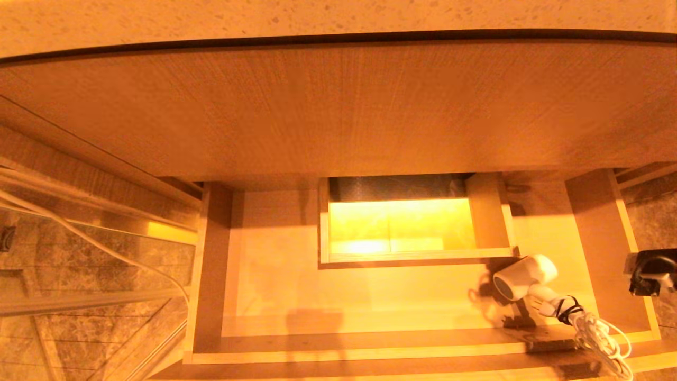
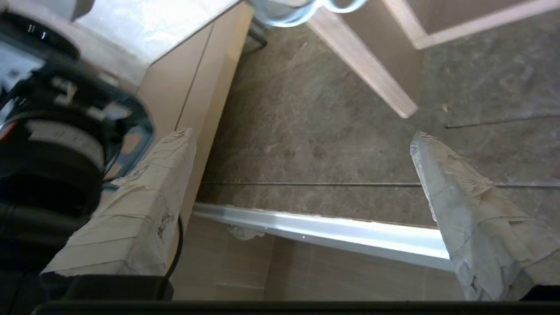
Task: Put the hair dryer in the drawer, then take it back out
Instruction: Put it into the drawer
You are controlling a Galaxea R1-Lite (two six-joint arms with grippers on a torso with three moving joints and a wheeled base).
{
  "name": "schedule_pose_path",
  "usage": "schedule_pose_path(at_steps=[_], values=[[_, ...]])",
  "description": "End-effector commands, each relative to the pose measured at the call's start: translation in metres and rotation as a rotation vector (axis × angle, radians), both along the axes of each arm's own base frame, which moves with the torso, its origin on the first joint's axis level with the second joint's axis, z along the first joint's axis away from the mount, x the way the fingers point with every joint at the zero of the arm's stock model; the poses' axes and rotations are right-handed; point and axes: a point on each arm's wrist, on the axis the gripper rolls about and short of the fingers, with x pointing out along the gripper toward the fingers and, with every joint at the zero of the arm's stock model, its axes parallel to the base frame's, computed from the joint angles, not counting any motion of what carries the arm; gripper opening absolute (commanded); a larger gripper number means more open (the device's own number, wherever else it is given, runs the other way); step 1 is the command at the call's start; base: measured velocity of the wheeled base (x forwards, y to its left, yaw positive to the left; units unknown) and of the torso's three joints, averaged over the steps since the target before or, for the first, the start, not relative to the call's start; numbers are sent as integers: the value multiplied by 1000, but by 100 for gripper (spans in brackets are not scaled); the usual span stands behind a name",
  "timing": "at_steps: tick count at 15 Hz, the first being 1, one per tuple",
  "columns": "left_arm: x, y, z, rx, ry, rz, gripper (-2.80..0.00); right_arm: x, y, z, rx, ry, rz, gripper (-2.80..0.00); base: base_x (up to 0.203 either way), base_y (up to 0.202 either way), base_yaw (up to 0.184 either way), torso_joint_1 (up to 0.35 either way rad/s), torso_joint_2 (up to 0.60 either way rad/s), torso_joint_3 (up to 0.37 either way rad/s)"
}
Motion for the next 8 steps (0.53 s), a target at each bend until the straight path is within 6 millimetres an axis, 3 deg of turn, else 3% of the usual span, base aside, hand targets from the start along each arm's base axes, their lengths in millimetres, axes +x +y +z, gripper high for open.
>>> schedule_pose_path(at_steps=[1,5,8], values=[[0,0,0,0,0,0,0,0,-4,2,-5,-7,-21,0,0,0,0,0,0,0],[0,0,0,0,0,0,0,-11,-3,-3,-5,4,-22,0,0,0,0,0,0,0],[0,0,0,0,0,0,0,-8,-4,-7,-1,29,-22,0,0,0,0,0,0,0]])
